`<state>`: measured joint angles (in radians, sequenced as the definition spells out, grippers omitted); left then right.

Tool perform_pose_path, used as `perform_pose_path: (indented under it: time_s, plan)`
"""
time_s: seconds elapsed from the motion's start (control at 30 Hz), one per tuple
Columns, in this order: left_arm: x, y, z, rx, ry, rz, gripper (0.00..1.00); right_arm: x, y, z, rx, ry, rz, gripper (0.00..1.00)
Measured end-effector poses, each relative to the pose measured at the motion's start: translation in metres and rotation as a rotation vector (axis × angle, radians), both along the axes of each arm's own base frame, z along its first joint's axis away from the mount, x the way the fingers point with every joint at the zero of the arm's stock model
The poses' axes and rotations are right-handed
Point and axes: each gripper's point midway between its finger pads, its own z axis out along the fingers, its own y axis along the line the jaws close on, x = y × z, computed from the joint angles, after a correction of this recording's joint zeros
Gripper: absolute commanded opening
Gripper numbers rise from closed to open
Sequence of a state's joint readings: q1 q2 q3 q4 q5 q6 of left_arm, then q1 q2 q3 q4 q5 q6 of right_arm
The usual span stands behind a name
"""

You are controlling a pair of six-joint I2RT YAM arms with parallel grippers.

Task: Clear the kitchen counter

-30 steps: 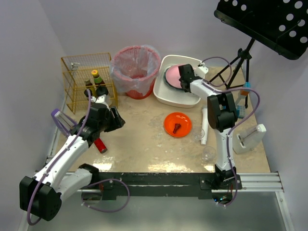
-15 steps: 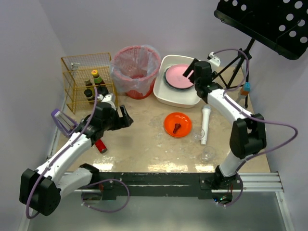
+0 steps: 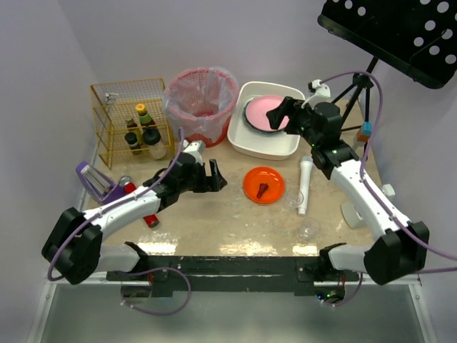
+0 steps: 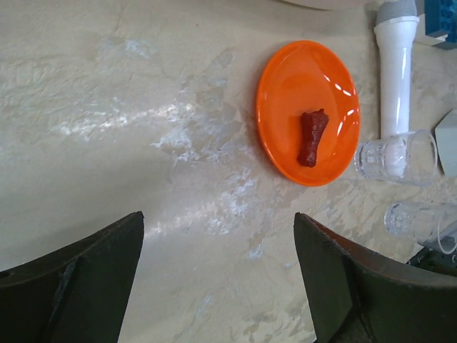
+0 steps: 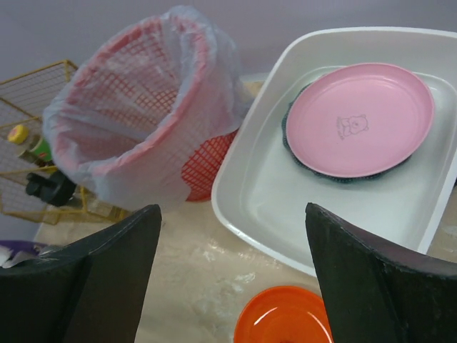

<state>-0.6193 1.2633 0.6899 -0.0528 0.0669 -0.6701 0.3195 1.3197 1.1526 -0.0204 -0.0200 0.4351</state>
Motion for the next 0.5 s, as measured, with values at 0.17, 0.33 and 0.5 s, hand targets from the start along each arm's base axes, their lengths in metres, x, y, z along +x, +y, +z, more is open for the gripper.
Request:
perform_pose_path:
  time_s: [0.17,0.33,0.5]
  plan:
    - [0.006,-0.033,-0.005,-0.043,-0.020,-0.054,0.88,-0.031,0.005,0.034,0.043,-0.080,0.077,0.84]
    - [0.011,-0.067,-0.022,-0.069,0.024,-0.075,0.79,-0.047,0.002,0.051,0.071,-0.102,0.089,0.83]
    - [0.015,-0.081,-0.052,-0.062,0.095,-0.053,0.69,-0.063,0.000,0.063,0.103,-0.120,0.095,0.82]
